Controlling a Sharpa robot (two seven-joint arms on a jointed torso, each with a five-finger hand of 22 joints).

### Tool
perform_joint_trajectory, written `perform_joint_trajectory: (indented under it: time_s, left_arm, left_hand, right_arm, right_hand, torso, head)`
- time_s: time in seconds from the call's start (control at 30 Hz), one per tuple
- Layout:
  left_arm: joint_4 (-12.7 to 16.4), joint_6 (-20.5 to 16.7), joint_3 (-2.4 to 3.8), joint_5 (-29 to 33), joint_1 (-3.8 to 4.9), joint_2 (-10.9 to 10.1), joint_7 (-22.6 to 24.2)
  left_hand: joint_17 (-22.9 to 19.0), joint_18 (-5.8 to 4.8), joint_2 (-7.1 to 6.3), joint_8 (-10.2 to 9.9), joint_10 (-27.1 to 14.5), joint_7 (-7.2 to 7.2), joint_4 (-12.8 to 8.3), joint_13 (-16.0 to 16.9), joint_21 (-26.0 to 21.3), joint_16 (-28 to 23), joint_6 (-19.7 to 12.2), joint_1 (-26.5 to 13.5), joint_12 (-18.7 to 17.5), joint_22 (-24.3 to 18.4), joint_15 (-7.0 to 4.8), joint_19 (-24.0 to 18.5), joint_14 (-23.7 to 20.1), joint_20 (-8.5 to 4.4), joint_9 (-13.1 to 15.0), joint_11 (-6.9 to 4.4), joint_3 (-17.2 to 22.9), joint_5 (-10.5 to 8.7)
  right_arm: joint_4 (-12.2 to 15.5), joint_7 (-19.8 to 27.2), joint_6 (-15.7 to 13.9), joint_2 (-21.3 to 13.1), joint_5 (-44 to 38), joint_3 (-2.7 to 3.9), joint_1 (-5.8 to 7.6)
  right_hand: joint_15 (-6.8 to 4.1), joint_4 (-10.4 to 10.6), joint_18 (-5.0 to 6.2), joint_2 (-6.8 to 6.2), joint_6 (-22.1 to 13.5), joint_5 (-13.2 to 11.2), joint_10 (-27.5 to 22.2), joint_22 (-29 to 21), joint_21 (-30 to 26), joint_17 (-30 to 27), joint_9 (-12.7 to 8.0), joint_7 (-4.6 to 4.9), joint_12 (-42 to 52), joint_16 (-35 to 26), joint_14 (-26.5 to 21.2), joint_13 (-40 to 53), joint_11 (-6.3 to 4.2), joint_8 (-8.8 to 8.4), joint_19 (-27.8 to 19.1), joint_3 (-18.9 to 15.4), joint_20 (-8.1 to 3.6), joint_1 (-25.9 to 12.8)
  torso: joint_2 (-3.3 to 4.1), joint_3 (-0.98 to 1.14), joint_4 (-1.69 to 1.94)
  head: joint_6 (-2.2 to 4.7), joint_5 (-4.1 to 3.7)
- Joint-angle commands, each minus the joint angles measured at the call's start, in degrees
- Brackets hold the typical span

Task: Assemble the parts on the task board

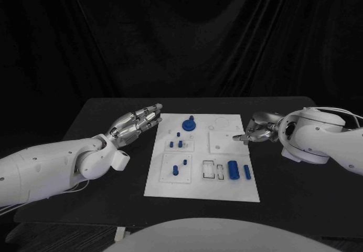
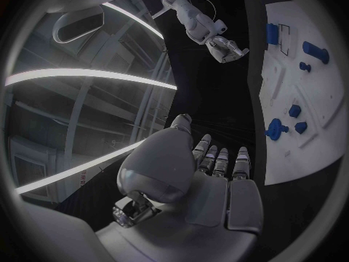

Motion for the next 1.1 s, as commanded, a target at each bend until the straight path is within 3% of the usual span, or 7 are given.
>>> perform_joint_trajectory:
  time_s: [0.03, 0.2, 0.3, 0.37, 0.5, 0.6, 1.1]
  left_arm:
    - [0.3, 0.3, 0.05, 0.3, -0.07, 0.2, 2.7]
    - [0.1, 0.4, 0.05, 0.3, -0.07, 0.6, 3.0]
    - [0.1, 0.4, 0.05, 0.3, -0.07, 0.7, 3.0]
    - [0.0, 0.4, 0.05, 0.3, -0.07, 0.6, 3.0]
    - [0.0, 0.5, 0.05, 0.3, -0.07, 0.6, 3.0]
    - [0.0, 0.5, 0.05, 0.3, -0.07, 0.6, 3.0]
    - [-0.2, 1.1, 0.05, 0.3, -0.07, 0.8, 2.9]
  left_hand:
    - [-0.1, 1.05, -0.11, 0.4, 0.0, 0.03, 0.0, 0.1, -0.1, -0.2, 0.6, 0.6, 0.3, 0.1, 0.48, 0.0, 0.0, 0.52, 0.1, 0.33, 0.2, 0.2]
    - [-0.1, 1.05, -0.16, 0.4, 0.0, 0.05, -0.1, 0.1, -0.1, -0.2, 0.5, 0.6, 0.3, 0.1, 0.5, 0.0, 0.0, 0.54, 0.1, 0.35, 0.2, 0.19]
    - [-0.1, 1.03, -0.25, 0.4, 0.0, 0.07, 0.0, 0.1, -0.1, -0.2, 0.4, 0.7, 0.3, 0.1, 1.39, 0.0, 0.0, 0.69, 0.0, 0.36, 0.2, 0.2]
    - [-0.1, 1.03, -0.25, 0.4, 0.0, 0.07, 0.0, 0.1, -0.1, -0.2, 0.4, 0.7, 0.3, 0.1, 1.39, 0.0, 0.0, 0.69, 0.0, 0.36, 0.2, 0.2]
    - [-0.1, 1.0, -0.27, 0.4, 0.0, 0.06, 0.0, 0.1, -0.1, -0.2, 0.4, 0.7, 0.3, 0.1, 1.55, 0.0, 0.0, 0.75, 0.0, 0.35, 0.2, 0.22]
    - [-0.1, 0.99, -0.27, 0.5, 0.0, 0.07, 0.0, 0.1, -0.1, -0.2, 0.4, 0.7, 0.3, 0.1, 1.57, 0.0, 0.0, 0.77, 0.0, 0.37, 0.2, 0.21]
    - [-0.1, 0.98, -0.27, 0.5, 0.0, 0.1, 0.0, 0.1, -0.1, -0.2, 0.4, 0.7, 0.3, 0.1, 1.54, 0.0, 0.0, 0.81, 0.0, 0.44, 0.2, 0.2]
  right_arm:
    - [-0.2, -6.3, 8.5, 0.4, 4.3, 0.04, -0.33]
    - [-0.7, -6.5, 5.3, 1.1, 4.6, 0.04, -0.83]
    - [-0.7, -6.3, 3.3, 1.6, 4.9, 0.04, -1.2]
    - [-0.7, -6.3, 2.7, 1.9, 5.0, 0.04, -1.47]
    - [-0.7, -6.6, 4.1, 2.4, 4.5, 0.04, -1.98]
    - [-0.6, -6.7, 5.4, 2.8, 3.3, 0.04, -2.46]
    - [-2.3, -7.5, 11.0, 5.7, -1.9, 0.04, -4.21]
  right_hand:
    - [-0.35, 0.0, -0.85, 0.14, 1.4, 0.0, 3.7, 13.3, 1.1, 15.1, 0.5, -0.24, -0.8, 0.1, 6.0, 10.2, -0.24, -0.28, 4.3, -1.1, -0.26, -1.5]
    - [0.07, -1.0, 0.8, -1.47, 1.3, 1.8, 5.8, 11.1, -6.5, 15.1, 2.6, -0.31, 1.4, 0.1, 6.0, 14.6, -0.48, -0.86, 1.3, -2.8, -0.1, -1.5]
    - [0.23, -1.7, 1.65, -2.02, -2.6, 2.6, 6.1, 9.9, -10.4, 15.1, 3.5, 0.62, 1.7, 0.1, 6.0, 15.1, -0.36, -2.82, -0.3, -3.0, 0.3, 0.0]
    - [0.16, -2.0, 1.1, -2.55, -4.0, 2.6, 6.1, 10.7, -7.7, 15.1, 4.6, 0.6, 1.7, 0.1, 6.0, 15.1, -0.48, -2.95, 1.0, -3.1, 0.1, 1.3]
    - [-0.52, -1.6, -0.73, -2.59, -2.3, 2.3, 6.1, 13.1, 0.9, 15.1, 9.4, -0.23, 1.7, 0.1, 6.0, 15.1, -1.03, 0.46, 4.1, -3.3, -0.5, 2.3]
    - [-0.83, -1.3, -1.04, -2.76, -2.3, 1.2, 6.1, 13.6, 2.4, 15.1, 12.3, -0.68, 1.7, 0.1, 6.0, 15.1, -1.36, 2.15, 4.6, -3.6, -0.87, 2.1]
    - [0.49, -0.3, -1.41, -2.65, -5.9, -2.7, 6.1, 14.0, 4.1, 15.1, 14.4, 0.58, 1.7, 0.1, 6.0, 15.1, 0.27, 0.61, 5.0, -4.1, 0.13, 0.7]
  torso:
    - [0.04, -0.02, 0.01]
    - [0.07, 0.01, -0.07]
    - [0.11, 0.05, -0.19]
    - [0.12, 0.05, -0.13]
    - [0.12, 0.03, 0.0]
    - [0.07, 0.01, 0.05]
    - [0.09, 0.02, -0.03]
  head:
    - [0.02, -1.58]
    - [0.02, -3.55]
    - [0.02, -3.98]
    - [0.02, -4.16]
    - [0.02, -4.38]
    - [0.02, -4.29]
    - [0.02, -3.72]
